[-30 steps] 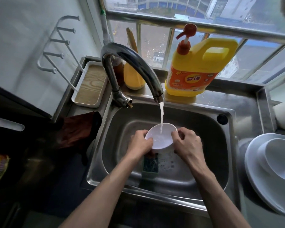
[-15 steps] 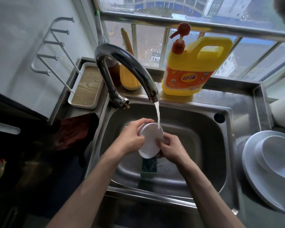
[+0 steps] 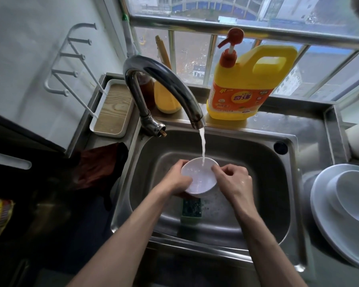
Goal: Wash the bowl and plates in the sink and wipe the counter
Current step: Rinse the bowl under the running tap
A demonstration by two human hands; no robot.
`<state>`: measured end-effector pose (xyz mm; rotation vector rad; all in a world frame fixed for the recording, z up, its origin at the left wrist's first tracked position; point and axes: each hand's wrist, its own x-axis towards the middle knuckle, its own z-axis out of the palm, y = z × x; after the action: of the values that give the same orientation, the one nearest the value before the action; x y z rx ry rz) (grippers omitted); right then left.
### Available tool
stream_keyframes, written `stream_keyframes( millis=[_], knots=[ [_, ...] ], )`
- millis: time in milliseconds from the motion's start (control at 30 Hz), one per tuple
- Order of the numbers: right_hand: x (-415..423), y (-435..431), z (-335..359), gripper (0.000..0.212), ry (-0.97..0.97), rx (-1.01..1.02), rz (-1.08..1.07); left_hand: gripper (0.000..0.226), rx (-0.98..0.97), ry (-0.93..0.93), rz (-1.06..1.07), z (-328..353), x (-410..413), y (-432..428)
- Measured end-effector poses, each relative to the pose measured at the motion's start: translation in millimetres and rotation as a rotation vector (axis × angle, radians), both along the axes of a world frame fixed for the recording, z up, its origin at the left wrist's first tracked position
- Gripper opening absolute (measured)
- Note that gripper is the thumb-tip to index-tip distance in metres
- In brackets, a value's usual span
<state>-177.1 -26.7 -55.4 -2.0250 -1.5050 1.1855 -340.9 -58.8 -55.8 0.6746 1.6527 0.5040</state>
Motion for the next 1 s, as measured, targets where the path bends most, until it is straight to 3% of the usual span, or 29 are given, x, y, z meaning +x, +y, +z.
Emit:
stream_keyframes(
  millis=[100, 167, 333, 433, 533, 600, 733, 833, 1000],
  knots=[
    [12, 5, -3, 0.027, 0.061, -0.269, -0.016, 0.054, -0.043, -0.118, 0.110, 7, -8, -4],
    [16, 5, -8, 0.023, 0.099, -0.355, -0.029, 0.047, -0.045, -0.180, 0.146, 11, -16, -7],
    [9, -3, -17, 0.019, 0.295, -0.506, 0.025, 0.062, -0.027, -0.377, 0.184, 11, -15, -16],
    [5, -7, -22, 0.012, 0.367, -0.485, 0.052, 0.073, 0.110, -0.270, 0.159, 3, -14, -20],
    [1, -8, -25, 0.020, 0.373, -0.367, 0.048, 0.074, 0.292, -0.076, 0.030, -1, -18, -24],
    [-3, -9, -20, 0.024, 0.446, -0.315, -0.074, 0.077, 0.434, 0.049, -0.082, -4, -18, -28],
    [-6, -5, -1, 0.033, 0.762, -0.444, -0.413, 0.077, 0.665, 0.327, -0.227, -13, -15, -35],
    [-4, -1, 9, 0.025, 0.934, -0.519, -0.412, 0.077, 0.731, 0.506, -0.270, -13, -13, -38],
    [-3, 7, 18, 0.024, 1.079, -0.612, -0.465, 0.081, 0.803, 0.637, -0.257, -12, -12, -31]
  ],
)
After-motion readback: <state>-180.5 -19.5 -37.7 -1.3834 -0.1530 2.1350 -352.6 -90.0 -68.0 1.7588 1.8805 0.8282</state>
